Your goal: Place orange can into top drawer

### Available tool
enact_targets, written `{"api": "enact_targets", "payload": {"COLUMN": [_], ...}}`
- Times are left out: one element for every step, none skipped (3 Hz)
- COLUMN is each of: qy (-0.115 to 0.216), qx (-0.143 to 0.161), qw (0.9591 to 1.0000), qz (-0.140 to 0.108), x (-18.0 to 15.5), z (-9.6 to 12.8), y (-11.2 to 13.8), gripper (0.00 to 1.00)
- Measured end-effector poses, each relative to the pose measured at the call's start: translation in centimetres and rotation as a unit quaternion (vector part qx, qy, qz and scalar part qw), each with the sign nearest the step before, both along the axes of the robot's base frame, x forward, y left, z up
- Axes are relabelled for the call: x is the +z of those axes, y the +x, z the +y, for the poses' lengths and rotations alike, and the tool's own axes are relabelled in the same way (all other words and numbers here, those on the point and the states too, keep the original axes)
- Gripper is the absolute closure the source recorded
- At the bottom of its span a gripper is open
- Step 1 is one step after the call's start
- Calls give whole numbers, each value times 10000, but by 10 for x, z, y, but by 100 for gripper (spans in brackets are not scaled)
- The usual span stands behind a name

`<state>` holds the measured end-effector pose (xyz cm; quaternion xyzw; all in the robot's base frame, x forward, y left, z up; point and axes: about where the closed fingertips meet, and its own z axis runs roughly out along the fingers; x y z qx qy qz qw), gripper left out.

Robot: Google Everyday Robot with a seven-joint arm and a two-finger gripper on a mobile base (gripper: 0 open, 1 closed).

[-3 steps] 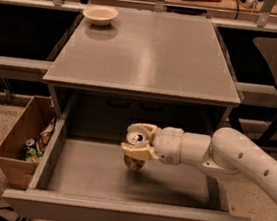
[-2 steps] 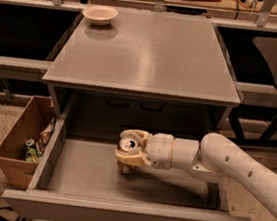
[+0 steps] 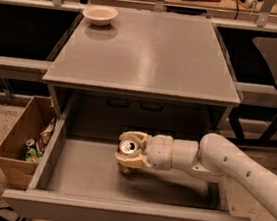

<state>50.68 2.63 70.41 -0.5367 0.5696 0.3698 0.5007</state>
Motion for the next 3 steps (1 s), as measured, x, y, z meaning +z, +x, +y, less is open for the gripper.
{"api": "enact_targets", "payload": {"qy": [0, 0, 0], "qx": [0, 1, 1], "qw": [10000, 10000, 10000], "qz": [0, 0, 1], "x": [0, 0, 0], "z": [0, 0, 0], "y": [0, 0, 0], "gripper": [21, 0, 0]}}
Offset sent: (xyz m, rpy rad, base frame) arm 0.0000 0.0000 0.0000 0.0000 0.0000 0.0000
